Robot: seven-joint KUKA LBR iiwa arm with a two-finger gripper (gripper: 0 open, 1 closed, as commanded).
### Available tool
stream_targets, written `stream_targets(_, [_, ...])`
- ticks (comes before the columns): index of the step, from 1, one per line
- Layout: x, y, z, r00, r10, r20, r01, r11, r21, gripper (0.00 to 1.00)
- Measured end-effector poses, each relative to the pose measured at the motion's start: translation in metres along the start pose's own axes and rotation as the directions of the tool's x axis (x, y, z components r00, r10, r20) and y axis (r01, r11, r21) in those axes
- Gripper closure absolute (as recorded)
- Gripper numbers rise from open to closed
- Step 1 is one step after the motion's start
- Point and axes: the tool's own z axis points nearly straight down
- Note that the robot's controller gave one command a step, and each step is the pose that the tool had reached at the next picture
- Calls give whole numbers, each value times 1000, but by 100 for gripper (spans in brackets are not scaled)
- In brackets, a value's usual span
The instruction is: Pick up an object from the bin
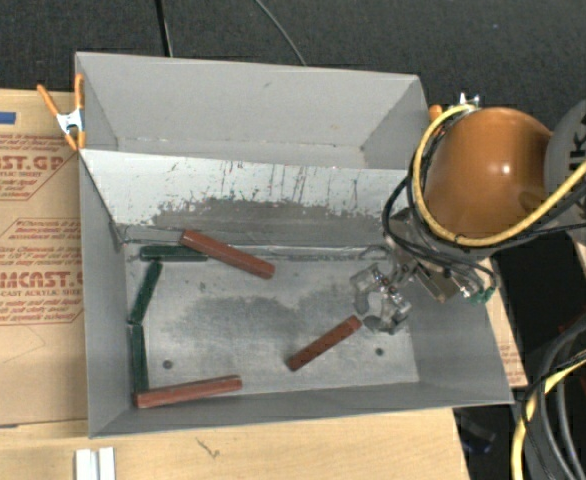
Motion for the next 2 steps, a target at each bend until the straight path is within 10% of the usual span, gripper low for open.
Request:
stream_targets(1, [14,24,74,984,-177,-2,177,984,-3,0])
stream_targets(2, [14,23,74,984,-176,0,176,984,0,0])
